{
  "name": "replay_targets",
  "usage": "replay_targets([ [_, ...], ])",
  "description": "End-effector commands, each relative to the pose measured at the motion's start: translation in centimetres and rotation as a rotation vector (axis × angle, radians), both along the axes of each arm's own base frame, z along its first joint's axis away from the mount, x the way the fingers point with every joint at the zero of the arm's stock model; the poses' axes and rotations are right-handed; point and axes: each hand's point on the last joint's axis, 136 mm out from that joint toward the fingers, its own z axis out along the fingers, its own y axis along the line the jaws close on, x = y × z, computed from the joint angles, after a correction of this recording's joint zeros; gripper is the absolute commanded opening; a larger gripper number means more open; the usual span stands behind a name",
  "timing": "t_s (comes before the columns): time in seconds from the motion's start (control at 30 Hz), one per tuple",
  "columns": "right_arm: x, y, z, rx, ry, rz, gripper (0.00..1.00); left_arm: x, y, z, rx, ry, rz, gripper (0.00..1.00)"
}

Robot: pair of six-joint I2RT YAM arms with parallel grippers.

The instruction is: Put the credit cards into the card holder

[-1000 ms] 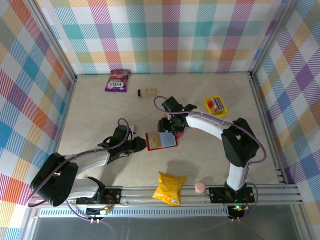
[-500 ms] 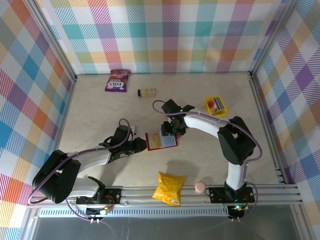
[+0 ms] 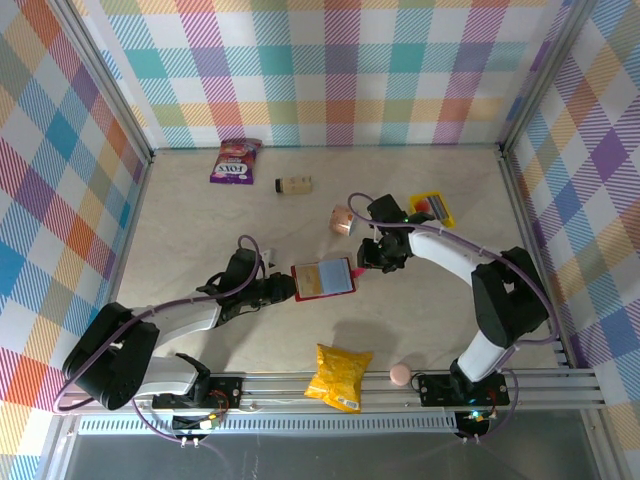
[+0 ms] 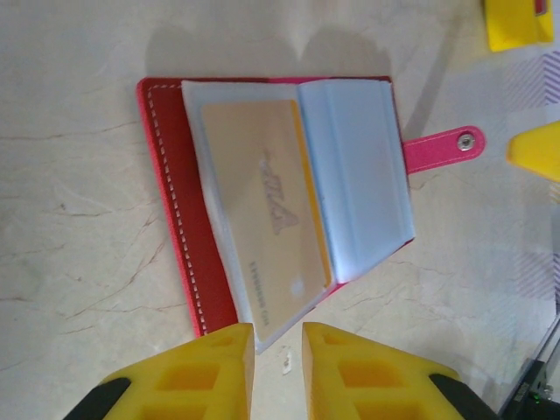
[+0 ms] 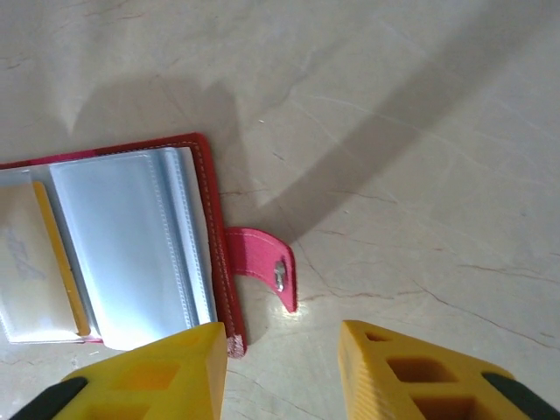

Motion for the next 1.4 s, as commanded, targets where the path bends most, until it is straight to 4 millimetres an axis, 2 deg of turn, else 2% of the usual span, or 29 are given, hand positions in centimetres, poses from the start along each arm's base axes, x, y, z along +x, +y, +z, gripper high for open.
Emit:
replay_targets([
  [0.0,0.4,0.6,-0.5,0.036,0.008,0.033,0.37,-0.1,-0.3,1.0,-0.028,-0.039,-0.017,0.22],
  [0.23,1.1,0.3,-1.2,0.013,0.011,0.025,0.31,-0.1,-0.3,0.8,-0.028,-0.034,-0.021,0.22],
  [0.4,1.4,0.2,-1.5,0.015,0.010,0.022,0.23,-0.1,-0.3,0.8,-0.026,-0.034,-0.019,0.22],
  [0.67,1.5,-0.4,-1.2,-0.010,-0.005,0.006,0.00,0.0,-0.3,0.8,-0.022,-0.036,-0.019,0.22],
  [0.83,0.9,-2.7,-1.0,-0.082,-0.017,-0.041,0.00,0.0,-0.3,0.7,-0.019,-0.034,-0.019,0.21],
  [1.13,-0.5,-5.3,-0.7,-0.149,-0.013,-0.086,0.00,0.0,-0.3,0.3,-0.016,-0.027,-0.021,0.21],
  [1.17,-0.6,-5.5,-0.5,-0.155,-0.013,-0.087,0.05,0.0,-0.3,0.3,-0.017,-0.027,-0.022,0.21],
  [1.27,-0.6,-5.5,0.3,-0.149,-0.025,-0.091,0.35,0.0,-0.5,0.5,-0.024,-0.032,-0.026,0.21],
  [1.33,-0.4,-5.5,1.5,-0.139,-0.051,-0.098,0.46,-0.1,-0.6,0.6,-0.035,-0.038,-0.033,0.21],
  [1.37,-0.4,-5.3,2.1,-0.127,-0.063,-0.100,0.48,-0.1,-0.7,0.7,-0.039,-0.043,-0.036,0.21],
])
